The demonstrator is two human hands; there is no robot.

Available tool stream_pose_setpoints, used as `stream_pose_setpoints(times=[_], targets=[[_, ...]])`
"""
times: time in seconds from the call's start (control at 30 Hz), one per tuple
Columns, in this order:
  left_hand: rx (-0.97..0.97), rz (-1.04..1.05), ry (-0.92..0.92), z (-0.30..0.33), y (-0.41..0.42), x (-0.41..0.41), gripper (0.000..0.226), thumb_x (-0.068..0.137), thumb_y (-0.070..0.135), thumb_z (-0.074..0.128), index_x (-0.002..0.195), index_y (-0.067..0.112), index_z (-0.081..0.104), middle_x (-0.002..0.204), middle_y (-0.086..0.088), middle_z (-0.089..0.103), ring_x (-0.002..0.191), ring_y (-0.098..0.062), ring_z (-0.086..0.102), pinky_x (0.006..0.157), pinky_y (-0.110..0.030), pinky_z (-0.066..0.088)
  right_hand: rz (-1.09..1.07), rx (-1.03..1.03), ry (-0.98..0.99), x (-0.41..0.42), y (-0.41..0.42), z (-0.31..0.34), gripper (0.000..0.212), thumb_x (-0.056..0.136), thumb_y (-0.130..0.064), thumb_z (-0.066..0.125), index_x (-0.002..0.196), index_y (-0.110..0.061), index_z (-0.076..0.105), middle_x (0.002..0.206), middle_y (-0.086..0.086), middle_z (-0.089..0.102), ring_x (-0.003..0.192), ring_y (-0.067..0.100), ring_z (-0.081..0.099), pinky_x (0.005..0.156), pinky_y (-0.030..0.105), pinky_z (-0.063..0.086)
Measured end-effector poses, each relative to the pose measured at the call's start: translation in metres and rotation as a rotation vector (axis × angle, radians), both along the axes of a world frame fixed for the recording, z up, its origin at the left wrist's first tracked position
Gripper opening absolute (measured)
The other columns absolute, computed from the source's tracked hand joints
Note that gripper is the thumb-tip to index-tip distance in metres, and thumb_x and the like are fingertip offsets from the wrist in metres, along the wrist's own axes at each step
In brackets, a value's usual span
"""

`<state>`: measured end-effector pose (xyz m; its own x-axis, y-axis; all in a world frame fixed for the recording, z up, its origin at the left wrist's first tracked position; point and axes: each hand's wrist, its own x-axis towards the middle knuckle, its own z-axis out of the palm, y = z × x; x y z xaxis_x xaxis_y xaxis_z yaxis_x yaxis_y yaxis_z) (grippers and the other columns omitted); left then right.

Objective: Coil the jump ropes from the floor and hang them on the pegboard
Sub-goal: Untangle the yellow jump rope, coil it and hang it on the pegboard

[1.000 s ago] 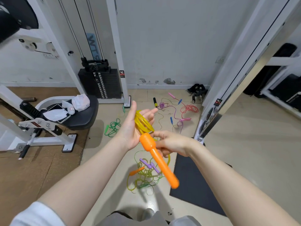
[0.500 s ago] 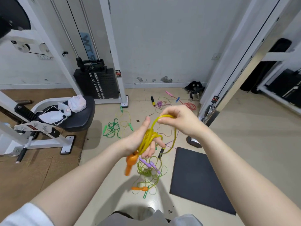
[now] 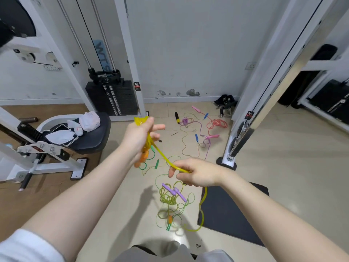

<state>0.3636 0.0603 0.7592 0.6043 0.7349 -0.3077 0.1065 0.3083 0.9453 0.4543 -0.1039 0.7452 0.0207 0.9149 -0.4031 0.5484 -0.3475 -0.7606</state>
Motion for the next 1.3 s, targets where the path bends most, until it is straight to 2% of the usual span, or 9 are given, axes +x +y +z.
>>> stream_pose_setpoints(times=[0.1, 0.23, 0.47, 0.63, 0.83, 0.93, 1.03, 1.17, 1.3], targets=[[0.284, -0.17, 0.129, -0.013, -0.021, 0.003, 0.021, 0.098, 0.021, 0.045, 0.111, 0.009, 0.056, 0.083, -0.004, 0.066, 0.052, -0.003, 0.063, 0.069, -0.024, 0.052, 0.155, 0.174, -0.304, -0.007, 0.011, 0.025, 0.017, 0.092, -0.021, 0.055, 0.093, -0.007, 0.065, 0.059, -0.008, 0.049, 0.058, -0.003, 0.047, 0.055, 0.012, 0.032], [0.261, -0.547, 0.243, -0.008, -0.04, -0.007, 0.069, 0.096, 0.052, 0.023, 0.075, 0.0, 0.063, 0.048, -0.008, 0.059, 0.036, -0.017, 0.048, 0.056, -0.029, 0.044, -0.136, 0.439, -0.382, 0.014, 0.022, 0.05, 0.016, 0.08, -0.027, 0.071, 0.072, -0.013, 0.07, 0.055, -0.006, 0.055, 0.049, -0.001, 0.047, 0.052, 0.011, 0.031], [-0.418, -1.089, -0.329, 0.013, -0.03, -0.018, 0.068, 0.082, 0.062, 0.049, 0.09, -0.003, 0.071, 0.041, 0.004, 0.055, 0.026, 0.001, 0.038, 0.045, -0.017, 0.044, -0.488, 0.421, 0.499, 0.021, 0.022, 0.023, 0.021, 0.084, -0.019, 0.063, 0.064, -0.016, 0.057, 0.058, -0.005, 0.052, 0.055, 0.005, 0.043, 0.056, 0.016, 0.037], [-0.397, -0.425, -0.55, 0.036, -0.016, -0.013, 0.039, 0.082, 0.033, 0.048, 0.096, 0.006, 0.073, 0.058, 0.003, 0.065, 0.038, -0.001, 0.053, 0.051, -0.016, 0.051, -0.356, 0.094, 0.423, 0.005, 0.007, -0.021, 0.023, 0.093, -0.011, 0.054, 0.07, -0.014, 0.053, 0.064, -0.003, 0.053, 0.056, 0.005, 0.048, 0.06, 0.016, 0.043], [-0.037, -0.04, 0.02, -0.002, 0.008, -0.01, 0.038, 0.097, 0.033, 0.044, 0.124, 0.008, 0.051, 0.127, -0.01, 0.057, 0.113, -0.02, 0.055, 0.096, -0.03, 0.039, -0.07, -0.031, 0.041, -0.004, 0.008, 0.002, 0.017, 0.086, -0.014, 0.062, 0.101, -0.021, 0.06, 0.058, -0.006, 0.043, 0.059, 0.021, 0.045, 0.051, 0.026, 0.039], [0.377, -0.244, 0.4, -0.021, -0.012, -0.017, 0.034, 0.096, 0.043, 0.042, 0.091, 0.015, 0.061, 0.096, -0.006, 0.069, 0.088, -0.024, 0.059, 0.074, -0.027, 0.041, 0.082, 0.121, -0.249, -0.007, 0.021, 0.042, 0.014, 0.086, -0.021, 0.064, 0.093, -0.01, 0.069, 0.054, -0.003, 0.048, 0.046, 0.007, 0.044, 0.048, 0.015, 0.036], [0.19, -0.547, 0.452, -0.021, -0.035, -0.021, 0.065, 0.09, 0.064, 0.018, 0.086, 0.013, 0.058, 0.063, -0.007, 0.068, 0.055, -0.022, 0.061, 0.061, -0.028, 0.042, -0.145, 0.399, -0.29, 0.005, 0.029, 0.061, 0.013, 0.078, -0.024, 0.073, 0.073, -0.011, 0.073, 0.051, -0.009, 0.053, 0.047, 0.001, 0.045, 0.049, 0.01, 0.031], [-0.248, -0.841, 0.108, -0.003, -0.039, -0.026, 0.116, 0.061, 0.084, 0.001, 0.101, -0.004, 0.066, 0.042, -0.012, 0.056, 0.027, -0.013, 0.04, 0.052, -0.028, 0.039, -0.578, 0.545, 0.001, 0.024, 0.034, 0.045, 0.015, 0.074, -0.024, 0.077, 0.066, -0.018, 0.066, 0.052, -0.012, 0.052, 0.047, -0.001, 0.042, 0.052, 0.013, 0.032], [-0.385, -0.921, -0.312, 0.018, -0.025, -0.028, 0.098, 0.069, 0.082, 0.038, 0.106, -0.004, 0.067, 0.043, -0.006, 0.056, 0.026, -0.006, 0.041, 0.053, -0.022, 0.048, -0.59, 0.42, 0.142, 0.019, 0.036, 0.018, 0.024, 0.086, -0.025, 0.064, 0.069, -0.007, 0.066, 0.064, 0.017, 0.055, 0.059, 0.005, 0.047, 0.061, 0.025, 0.039]])
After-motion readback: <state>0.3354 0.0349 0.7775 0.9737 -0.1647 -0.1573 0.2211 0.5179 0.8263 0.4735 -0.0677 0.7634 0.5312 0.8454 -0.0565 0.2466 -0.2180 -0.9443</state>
